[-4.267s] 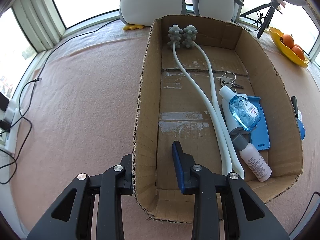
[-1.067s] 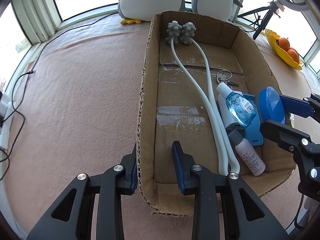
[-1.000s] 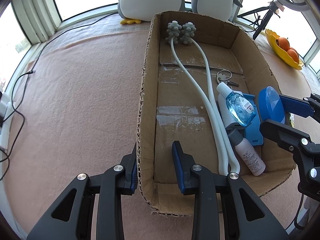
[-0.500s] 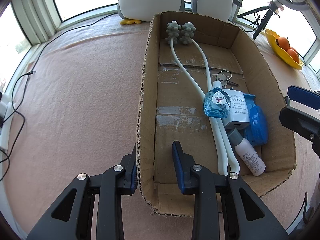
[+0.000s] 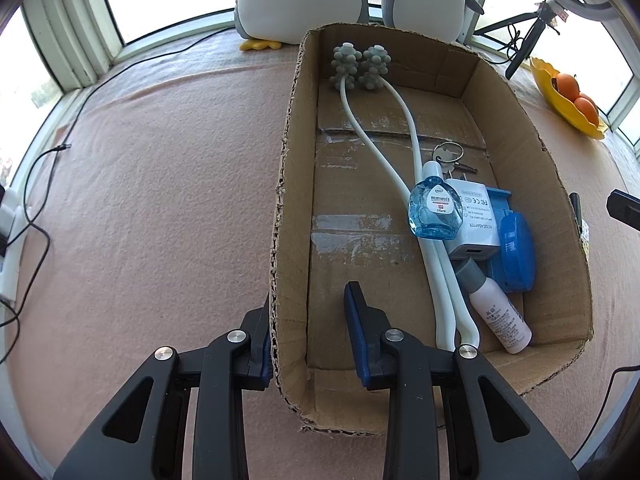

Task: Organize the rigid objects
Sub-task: 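Move the right gripper to the black cylinder and grasp it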

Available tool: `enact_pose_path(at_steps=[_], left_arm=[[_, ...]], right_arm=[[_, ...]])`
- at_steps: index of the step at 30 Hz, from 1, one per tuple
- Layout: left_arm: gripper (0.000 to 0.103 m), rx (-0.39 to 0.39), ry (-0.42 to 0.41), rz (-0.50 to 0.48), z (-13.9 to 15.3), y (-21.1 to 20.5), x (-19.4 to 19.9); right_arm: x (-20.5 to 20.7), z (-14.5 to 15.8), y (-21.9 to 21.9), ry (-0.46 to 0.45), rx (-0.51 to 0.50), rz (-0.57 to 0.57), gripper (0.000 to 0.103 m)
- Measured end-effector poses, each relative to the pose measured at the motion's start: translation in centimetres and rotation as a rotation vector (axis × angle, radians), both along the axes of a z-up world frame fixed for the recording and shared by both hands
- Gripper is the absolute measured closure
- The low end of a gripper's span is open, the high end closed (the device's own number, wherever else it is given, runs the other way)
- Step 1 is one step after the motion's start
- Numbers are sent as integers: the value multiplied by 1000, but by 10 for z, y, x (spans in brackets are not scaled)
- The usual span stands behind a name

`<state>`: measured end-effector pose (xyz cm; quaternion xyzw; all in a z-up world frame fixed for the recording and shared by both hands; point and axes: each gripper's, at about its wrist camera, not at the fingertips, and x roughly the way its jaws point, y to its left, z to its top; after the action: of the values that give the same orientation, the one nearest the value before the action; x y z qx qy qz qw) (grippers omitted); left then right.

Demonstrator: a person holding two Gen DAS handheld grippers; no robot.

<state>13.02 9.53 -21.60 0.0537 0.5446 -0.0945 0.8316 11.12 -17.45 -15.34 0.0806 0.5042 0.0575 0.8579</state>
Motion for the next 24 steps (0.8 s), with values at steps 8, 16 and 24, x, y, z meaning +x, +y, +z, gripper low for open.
enact_pose_path(at_steps=[8, 16, 24], left_arm=[[74, 0, 0, 0, 0, 0, 0], [74, 0, 0, 0, 0, 0, 0], [74, -2, 0, 3, 0, 0, 0]], right_arm=[[7, -28, -51, 85, 27, -129, 51], [18, -46, -56, 142, 93, -166, 52], [25, -60, -42, 182, 33, -147, 58]])
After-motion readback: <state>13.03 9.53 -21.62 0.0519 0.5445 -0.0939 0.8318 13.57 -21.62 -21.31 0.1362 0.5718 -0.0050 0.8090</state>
